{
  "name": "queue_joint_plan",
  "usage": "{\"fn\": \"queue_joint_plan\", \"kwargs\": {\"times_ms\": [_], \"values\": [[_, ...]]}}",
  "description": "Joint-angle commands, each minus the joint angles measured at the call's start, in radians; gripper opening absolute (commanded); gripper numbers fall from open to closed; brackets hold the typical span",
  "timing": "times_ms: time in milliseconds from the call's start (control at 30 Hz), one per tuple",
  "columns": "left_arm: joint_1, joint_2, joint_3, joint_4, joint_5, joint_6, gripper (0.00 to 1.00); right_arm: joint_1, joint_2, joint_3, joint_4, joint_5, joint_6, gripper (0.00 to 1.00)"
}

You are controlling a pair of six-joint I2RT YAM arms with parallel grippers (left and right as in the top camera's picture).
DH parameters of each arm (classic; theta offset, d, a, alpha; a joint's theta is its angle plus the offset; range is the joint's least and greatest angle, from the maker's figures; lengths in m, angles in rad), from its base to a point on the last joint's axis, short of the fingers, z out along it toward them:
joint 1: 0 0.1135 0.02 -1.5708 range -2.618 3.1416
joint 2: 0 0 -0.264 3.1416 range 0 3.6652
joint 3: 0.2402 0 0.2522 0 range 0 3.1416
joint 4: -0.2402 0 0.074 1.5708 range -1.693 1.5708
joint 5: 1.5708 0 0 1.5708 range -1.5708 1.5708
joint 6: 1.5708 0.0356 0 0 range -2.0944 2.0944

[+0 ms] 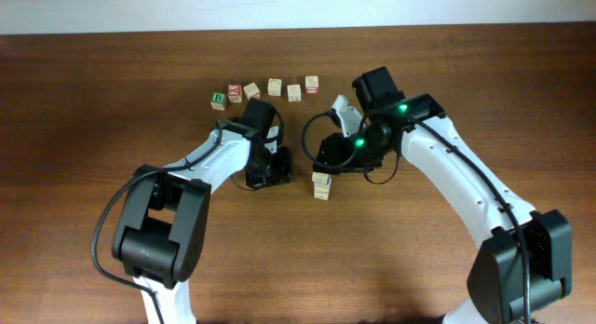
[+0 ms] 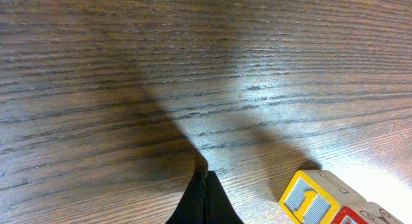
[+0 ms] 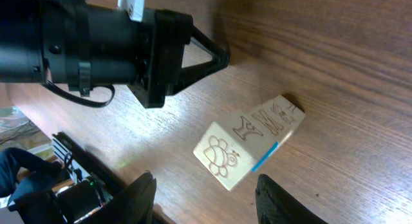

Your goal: Rotate 4 blocks

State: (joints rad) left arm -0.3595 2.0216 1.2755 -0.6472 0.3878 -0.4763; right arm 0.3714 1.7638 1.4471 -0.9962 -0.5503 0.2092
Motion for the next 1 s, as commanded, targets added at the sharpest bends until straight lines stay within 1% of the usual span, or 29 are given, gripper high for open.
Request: {"fn": "queue_joint_plan", "kwargs": {"times_ms": [0,200,367,400,500,567,633,800,833,900,967], "values": [[0.003,-0.002,0.012,-0.004,-0.019,-0.008,0.00,0.009,0.008,0.027,-0.006,0.011,0.001,0.51],[0.003,-0.002,0.012,-0.004,-0.019,-0.008,0.00,0.009,0.008,0.032,-0.011,0.011,0.002,0.51],[0.003,-0.002,0.012,-0.005,-0.019,-0.008,0.00,0.009,0.004,0.085,-0.046,0.012,-0.011,0.51],[0.003,-0.002,0.012,-0.005,-0.019,-0.008,0.00,0.009,0.002,0.096,-0.061,0.015,-0.018,0.53],[0.024,-0.011,0.033,-0.045,-0.019,0.000,0.00,0.009,-0.021,0.143,-0.121,0.090,-0.018,0.55],[0.051,-0.051,0.042,-0.050,-0.029,0.021,0.00,0.009,-0.054,0.165,-0.127,0.095,-0.018,0.55],[0.072,-0.132,0.043,-0.054,-0.097,0.022,0.00,0.009,-0.105,0.171,-0.144,0.130,-0.017,0.55],[0.074,-0.388,0.043,-0.085,-0.353,0.059,0.00,0.009,-0.227,0.171,-0.194,0.212,-0.017,0.56],[0.074,-0.429,0.043,-0.092,-0.388,0.060,0.00,0.009,-0.251,0.171,-0.202,0.230,-0.017,0.59],[0.074,-0.508,0.043,-0.103,-0.437,0.071,0.00,0.009,-0.305,0.171,-0.240,0.278,-0.013,0.61],[0.074,-0.572,0.043,-0.118,-0.451,0.089,0.00,0.009,-0.359,0.171,-0.287,0.328,-0.010,0.61]]}}
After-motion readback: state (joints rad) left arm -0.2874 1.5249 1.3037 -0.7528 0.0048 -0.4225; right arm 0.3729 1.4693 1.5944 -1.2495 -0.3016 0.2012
